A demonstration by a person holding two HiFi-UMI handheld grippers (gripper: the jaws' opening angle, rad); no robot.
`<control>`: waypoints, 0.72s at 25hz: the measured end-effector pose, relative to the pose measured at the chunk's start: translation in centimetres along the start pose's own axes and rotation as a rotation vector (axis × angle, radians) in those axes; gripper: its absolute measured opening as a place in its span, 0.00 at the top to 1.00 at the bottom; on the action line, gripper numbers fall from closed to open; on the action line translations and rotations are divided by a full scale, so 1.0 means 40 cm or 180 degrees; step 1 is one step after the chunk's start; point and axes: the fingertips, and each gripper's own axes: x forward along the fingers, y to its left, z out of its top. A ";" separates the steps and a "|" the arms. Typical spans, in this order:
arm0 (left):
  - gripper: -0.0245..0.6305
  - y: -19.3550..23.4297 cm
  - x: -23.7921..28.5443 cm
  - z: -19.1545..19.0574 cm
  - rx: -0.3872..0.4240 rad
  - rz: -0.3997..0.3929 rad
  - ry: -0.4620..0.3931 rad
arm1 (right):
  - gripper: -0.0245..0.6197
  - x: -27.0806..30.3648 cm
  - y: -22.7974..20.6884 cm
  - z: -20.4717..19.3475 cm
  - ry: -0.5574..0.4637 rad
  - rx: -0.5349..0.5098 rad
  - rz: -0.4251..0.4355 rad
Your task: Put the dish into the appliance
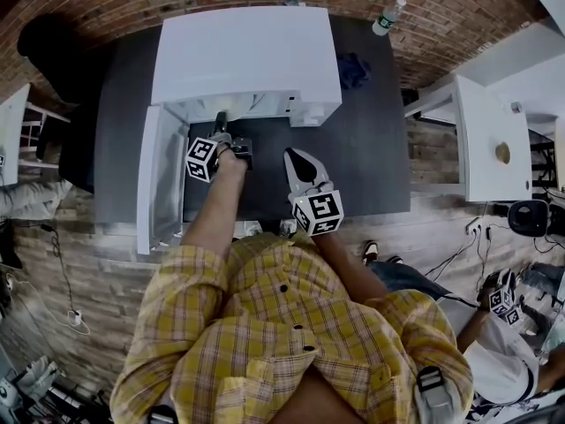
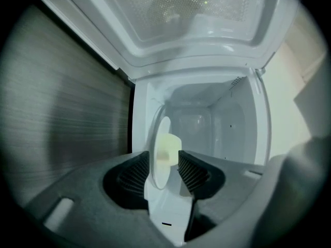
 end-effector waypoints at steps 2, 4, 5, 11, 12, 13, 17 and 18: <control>0.73 -0.007 -0.014 -0.002 0.0034 -0.0033 0.0007 | 0.95 -0.004 0.002 0.002 -0.0007 0.0001 0.0005; 0.73 -0.011 -0.028 -0.008 0.0042 -0.0065 0.0038 | 0.95 -0.008 0.005 0.005 -0.0014 -0.0002 0.0009; 0.73 -0.010 -0.035 -0.010 0.0039 -0.0068 0.0049 | 0.95 -0.010 0.007 0.005 -0.0018 -0.0004 0.0014; 0.81 -0.001 -0.075 -0.012 0.0056 -0.0044 0.0112 | 0.95 -0.026 0.025 0.012 -0.0039 -0.0019 0.0047; 0.83 -0.003 -0.084 -0.013 0.0065 -0.0057 0.0130 | 0.95 -0.029 0.027 0.012 -0.0041 -0.0019 0.0049; 0.84 -0.005 -0.092 -0.015 0.0071 -0.0074 0.0146 | 0.95 -0.032 0.029 0.011 -0.0043 -0.0019 0.0052; 0.95 -0.019 -0.133 -0.022 0.0102 -0.0177 0.0225 | 0.95 -0.044 0.039 0.005 -0.0053 -0.0026 0.0063; 0.96 -0.023 -0.145 -0.026 0.0107 -0.0202 0.0246 | 0.95 -0.047 0.040 0.005 -0.0055 -0.0025 0.0062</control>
